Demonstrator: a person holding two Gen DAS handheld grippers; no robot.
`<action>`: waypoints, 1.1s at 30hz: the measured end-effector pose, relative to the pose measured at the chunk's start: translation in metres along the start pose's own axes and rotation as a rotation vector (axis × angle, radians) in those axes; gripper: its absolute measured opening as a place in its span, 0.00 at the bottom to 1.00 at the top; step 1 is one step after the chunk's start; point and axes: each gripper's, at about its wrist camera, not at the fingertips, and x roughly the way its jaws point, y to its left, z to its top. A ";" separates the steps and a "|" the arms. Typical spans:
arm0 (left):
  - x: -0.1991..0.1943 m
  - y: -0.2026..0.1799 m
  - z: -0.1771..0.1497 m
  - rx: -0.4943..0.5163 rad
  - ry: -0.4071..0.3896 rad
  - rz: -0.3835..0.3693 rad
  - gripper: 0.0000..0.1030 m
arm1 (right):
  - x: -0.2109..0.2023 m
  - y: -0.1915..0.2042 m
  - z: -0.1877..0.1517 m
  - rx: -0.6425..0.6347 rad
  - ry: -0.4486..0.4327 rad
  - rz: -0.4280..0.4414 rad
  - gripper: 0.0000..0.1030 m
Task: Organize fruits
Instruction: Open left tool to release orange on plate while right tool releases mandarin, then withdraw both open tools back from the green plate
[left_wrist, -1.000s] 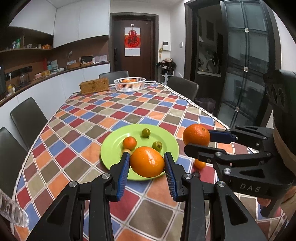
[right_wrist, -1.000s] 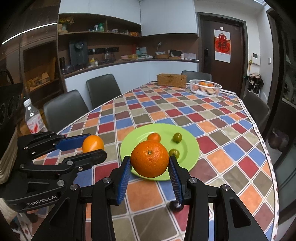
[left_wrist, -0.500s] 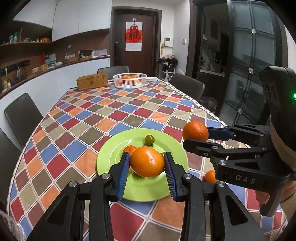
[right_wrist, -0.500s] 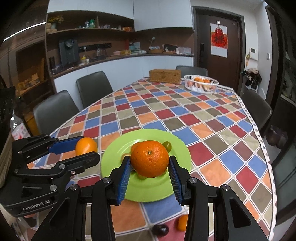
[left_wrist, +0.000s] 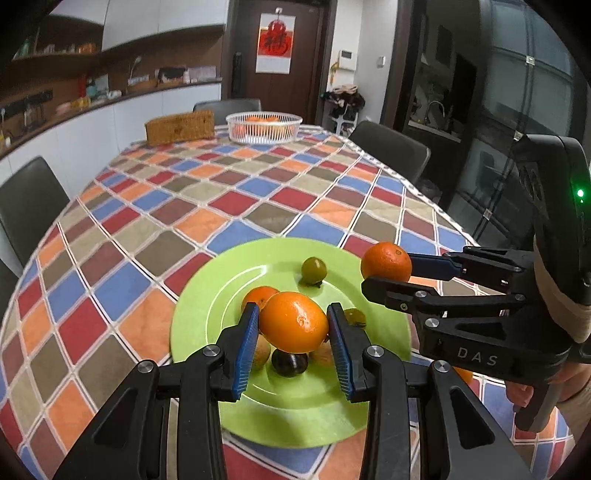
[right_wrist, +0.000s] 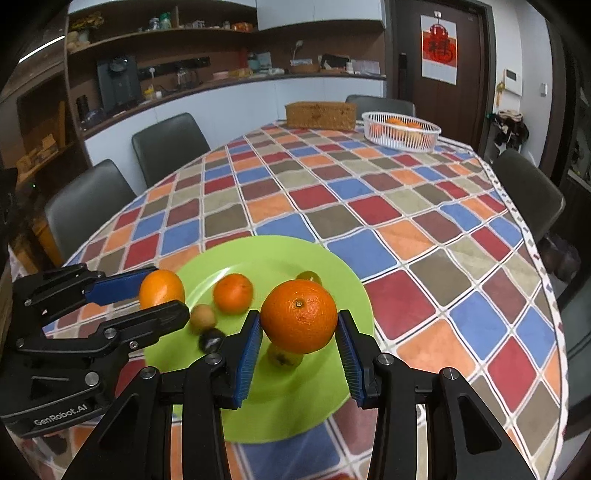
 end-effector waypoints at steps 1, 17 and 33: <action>0.003 0.002 0.000 -0.006 0.007 -0.002 0.36 | 0.005 -0.002 0.001 0.006 0.009 0.003 0.41; -0.001 0.008 -0.001 -0.001 -0.015 0.055 0.48 | 0.019 -0.008 0.001 0.062 0.028 0.010 0.49; -0.083 -0.029 -0.010 0.062 -0.126 0.122 0.53 | -0.077 0.012 -0.014 0.030 -0.111 0.005 0.49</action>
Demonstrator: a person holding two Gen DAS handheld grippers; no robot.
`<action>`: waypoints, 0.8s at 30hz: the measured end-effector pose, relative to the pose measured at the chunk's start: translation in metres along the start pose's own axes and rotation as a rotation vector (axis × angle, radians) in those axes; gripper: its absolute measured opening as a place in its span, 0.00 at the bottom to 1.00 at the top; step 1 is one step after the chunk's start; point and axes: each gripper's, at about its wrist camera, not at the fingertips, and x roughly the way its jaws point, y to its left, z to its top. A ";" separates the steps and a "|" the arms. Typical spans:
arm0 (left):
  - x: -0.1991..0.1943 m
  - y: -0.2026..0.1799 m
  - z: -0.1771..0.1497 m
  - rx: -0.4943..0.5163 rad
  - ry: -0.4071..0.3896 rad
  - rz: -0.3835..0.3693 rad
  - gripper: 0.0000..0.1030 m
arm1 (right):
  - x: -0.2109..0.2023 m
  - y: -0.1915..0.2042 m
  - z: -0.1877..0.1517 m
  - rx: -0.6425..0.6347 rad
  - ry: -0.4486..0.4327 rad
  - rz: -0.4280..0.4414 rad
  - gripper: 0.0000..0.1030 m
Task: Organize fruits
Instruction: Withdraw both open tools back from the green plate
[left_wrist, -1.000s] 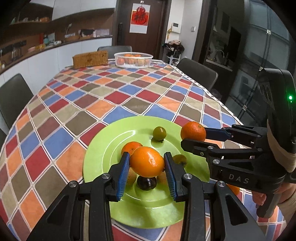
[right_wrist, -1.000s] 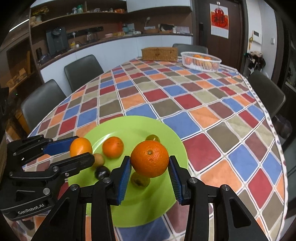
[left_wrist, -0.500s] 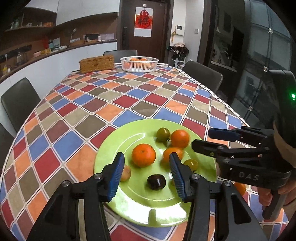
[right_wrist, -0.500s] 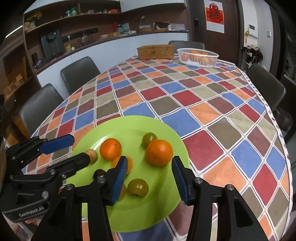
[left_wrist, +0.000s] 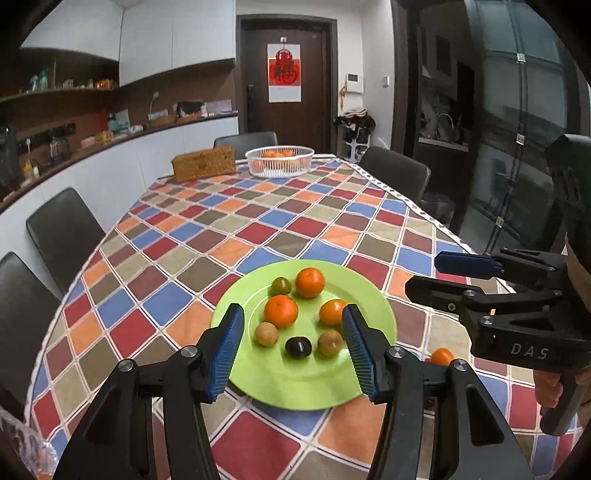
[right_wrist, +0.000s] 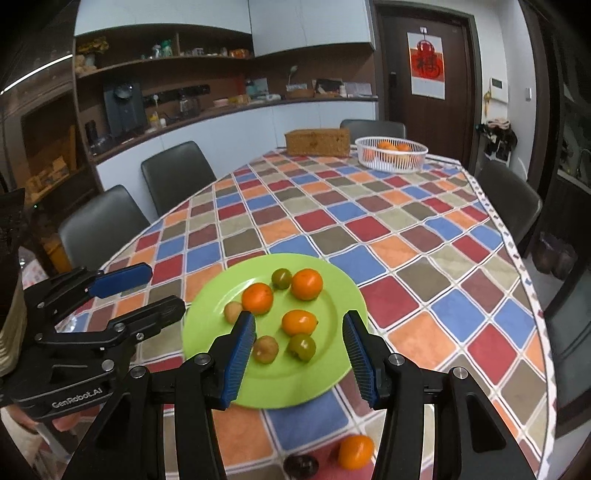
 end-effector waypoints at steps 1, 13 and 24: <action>-0.005 -0.003 -0.001 0.009 -0.005 0.005 0.53 | -0.005 0.001 -0.001 -0.003 -0.006 0.000 0.49; -0.044 -0.041 -0.011 0.047 -0.044 0.000 0.66 | -0.051 -0.010 -0.022 -0.031 -0.026 -0.040 0.56; -0.060 -0.074 -0.034 0.093 -0.070 -0.044 0.68 | -0.081 -0.015 -0.045 -0.123 -0.059 -0.069 0.56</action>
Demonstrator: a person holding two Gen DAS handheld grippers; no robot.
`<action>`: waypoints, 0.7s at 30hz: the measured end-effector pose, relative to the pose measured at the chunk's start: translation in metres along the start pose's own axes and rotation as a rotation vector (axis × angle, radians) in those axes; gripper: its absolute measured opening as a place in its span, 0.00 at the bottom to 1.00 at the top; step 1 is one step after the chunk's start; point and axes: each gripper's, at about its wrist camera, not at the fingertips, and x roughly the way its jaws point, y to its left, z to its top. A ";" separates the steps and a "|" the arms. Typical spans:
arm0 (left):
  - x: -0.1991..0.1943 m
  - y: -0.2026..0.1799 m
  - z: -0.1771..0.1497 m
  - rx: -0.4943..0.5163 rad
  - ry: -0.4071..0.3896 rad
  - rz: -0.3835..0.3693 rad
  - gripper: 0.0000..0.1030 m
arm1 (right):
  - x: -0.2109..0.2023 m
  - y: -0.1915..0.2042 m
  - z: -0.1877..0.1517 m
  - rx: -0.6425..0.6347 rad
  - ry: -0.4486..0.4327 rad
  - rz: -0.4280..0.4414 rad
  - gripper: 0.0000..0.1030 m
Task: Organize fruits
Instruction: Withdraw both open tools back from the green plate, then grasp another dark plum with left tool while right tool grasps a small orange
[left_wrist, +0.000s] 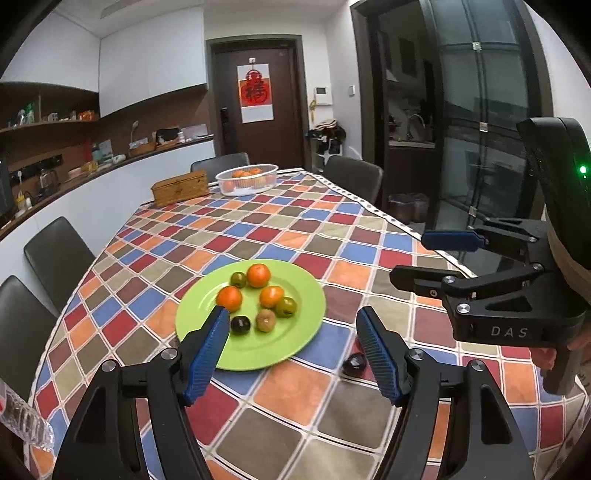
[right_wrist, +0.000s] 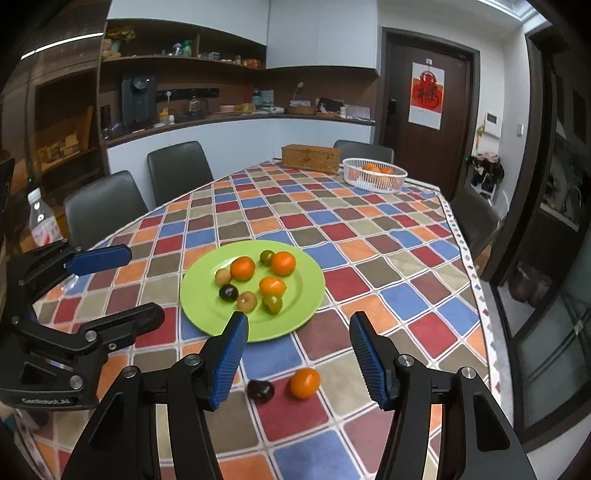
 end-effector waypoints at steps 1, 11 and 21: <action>0.000 -0.003 -0.002 0.006 0.000 -0.007 0.69 | -0.002 0.000 -0.002 -0.011 -0.006 -0.004 0.56; 0.014 -0.024 -0.020 0.069 0.041 -0.058 0.69 | -0.005 0.004 -0.022 -0.147 -0.018 0.003 0.56; 0.041 -0.039 -0.035 0.161 0.103 -0.125 0.68 | 0.026 -0.004 -0.048 -0.174 0.085 0.073 0.56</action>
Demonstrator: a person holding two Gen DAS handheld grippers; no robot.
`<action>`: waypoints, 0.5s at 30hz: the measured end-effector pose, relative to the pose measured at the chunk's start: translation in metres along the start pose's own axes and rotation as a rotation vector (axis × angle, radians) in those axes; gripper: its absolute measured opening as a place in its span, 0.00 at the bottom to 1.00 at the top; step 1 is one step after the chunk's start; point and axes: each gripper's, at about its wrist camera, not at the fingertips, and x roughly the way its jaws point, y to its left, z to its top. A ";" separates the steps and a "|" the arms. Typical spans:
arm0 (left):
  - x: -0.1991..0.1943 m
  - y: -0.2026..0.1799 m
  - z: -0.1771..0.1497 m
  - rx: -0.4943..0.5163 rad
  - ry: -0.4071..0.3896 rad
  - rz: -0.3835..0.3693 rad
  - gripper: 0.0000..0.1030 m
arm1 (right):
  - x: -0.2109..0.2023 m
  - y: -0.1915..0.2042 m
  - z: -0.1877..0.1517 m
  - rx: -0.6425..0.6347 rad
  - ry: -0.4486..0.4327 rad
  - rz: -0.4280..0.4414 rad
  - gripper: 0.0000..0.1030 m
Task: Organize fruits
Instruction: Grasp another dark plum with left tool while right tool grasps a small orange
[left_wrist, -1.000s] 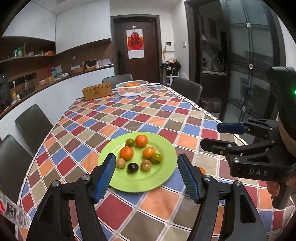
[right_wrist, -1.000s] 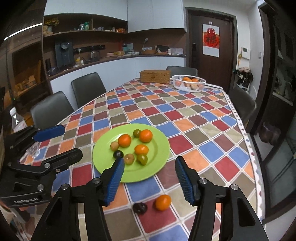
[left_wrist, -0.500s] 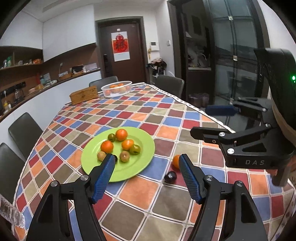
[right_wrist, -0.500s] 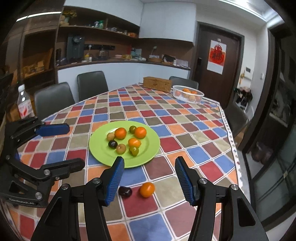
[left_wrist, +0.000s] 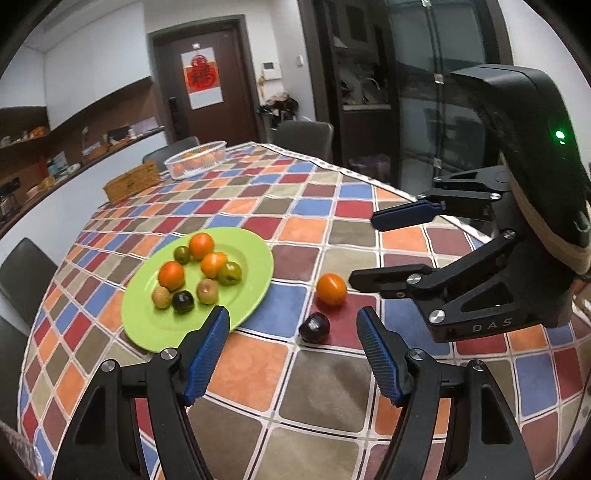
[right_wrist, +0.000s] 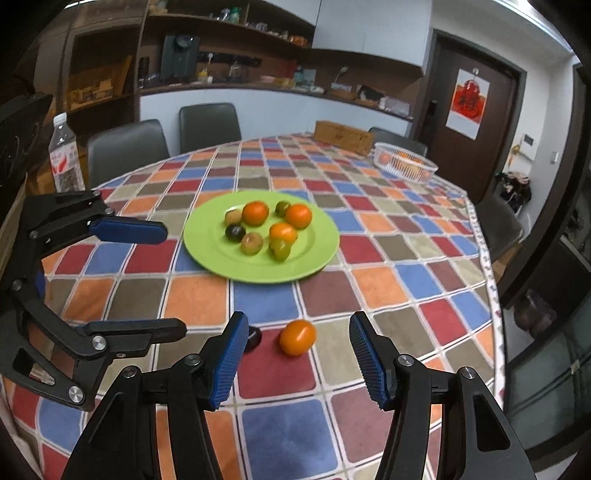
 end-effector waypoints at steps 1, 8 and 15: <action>0.003 -0.001 -0.001 0.007 0.007 -0.010 0.68 | 0.004 -0.001 -0.002 0.000 0.009 0.009 0.56; 0.024 -0.003 -0.005 0.060 0.056 -0.065 0.61 | 0.031 -0.006 -0.010 0.002 0.072 0.054 0.56; 0.049 -0.002 -0.008 0.066 0.110 -0.129 0.51 | 0.051 -0.010 -0.014 0.001 0.117 0.073 0.50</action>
